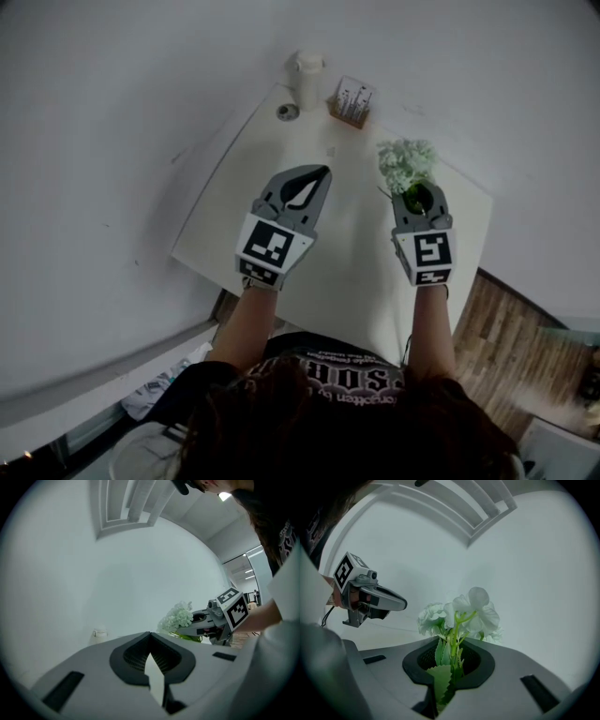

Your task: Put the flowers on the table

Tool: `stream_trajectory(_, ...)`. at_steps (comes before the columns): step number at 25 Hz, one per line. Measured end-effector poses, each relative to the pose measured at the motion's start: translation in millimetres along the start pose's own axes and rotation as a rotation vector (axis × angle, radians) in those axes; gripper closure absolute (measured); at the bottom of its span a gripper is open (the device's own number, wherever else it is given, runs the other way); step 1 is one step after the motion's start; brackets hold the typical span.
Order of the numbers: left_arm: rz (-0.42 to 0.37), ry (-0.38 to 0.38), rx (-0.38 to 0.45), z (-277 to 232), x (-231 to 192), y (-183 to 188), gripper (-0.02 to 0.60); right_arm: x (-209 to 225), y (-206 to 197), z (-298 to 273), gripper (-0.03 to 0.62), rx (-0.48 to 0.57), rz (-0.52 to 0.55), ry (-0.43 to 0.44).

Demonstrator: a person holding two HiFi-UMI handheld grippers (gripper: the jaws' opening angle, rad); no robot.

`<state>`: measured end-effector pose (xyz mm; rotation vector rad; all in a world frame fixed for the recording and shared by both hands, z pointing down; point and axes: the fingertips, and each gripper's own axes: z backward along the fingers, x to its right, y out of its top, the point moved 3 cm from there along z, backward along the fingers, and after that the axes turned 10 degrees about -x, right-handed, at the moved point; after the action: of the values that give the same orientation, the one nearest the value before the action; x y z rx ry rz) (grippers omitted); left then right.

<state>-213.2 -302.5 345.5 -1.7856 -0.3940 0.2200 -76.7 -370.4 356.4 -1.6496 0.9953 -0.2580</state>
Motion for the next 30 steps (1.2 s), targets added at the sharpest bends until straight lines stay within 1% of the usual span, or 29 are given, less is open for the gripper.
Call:
stream_trajectory(7,-0.033,-0.082,-0.009,-35.5,-25.7,-3.9,0.581,3.8,-4.9,-47.7,0.539,-0.055,-0.016,-0.007)
stream_trajectory(10,-0.044,-0.122,-0.016,-48.6,-32.6,-7.3,0.581,4.3,-12.3,-65.9,0.539,-0.079,-0.029,-0.012)
stream_trajectory(13,-0.052,-0.146,-0.037,-57.3,-41.1,-17.7,0.581,3.7,-22.8,-88.3,0.539,-0.106,-0.034,0.001)
stream_trajectory(16,-0.037,-0.158,-0.062,-64.2,-50.7,-29.1,0.581,5.8,-33.1,-108.1,0.539,-0.132,-0.047,0.009)
stream_trajectory(19,-0.027,-0.175,-0.080,-69.4,-54.4,-37.8,0.581,5.9,-41.3,-127.2,0.539,-0.147,-0.084,0.019)
stream_trajectory(22,-0.016,-0.201,-0.095,-74.7,-52.8,-46.6,0.581,0.9,-50.6,-146.3,0.539,-0.166,-0.109,0.051)
stream_trajectory(27,0.004,-0.228,-0.104,-84.1,-54.3,-56.5,0.581,-9.8,-66.9,-174.3,0.539,-0.228,-0.064,0.102)
stream_trajectory(30,0.029,-0.233,-0.103,-88.3,-56.6,-63.9,0.581,-15.6,-77.3,-187.3,0.536,-0.260,-0.078,0.122)
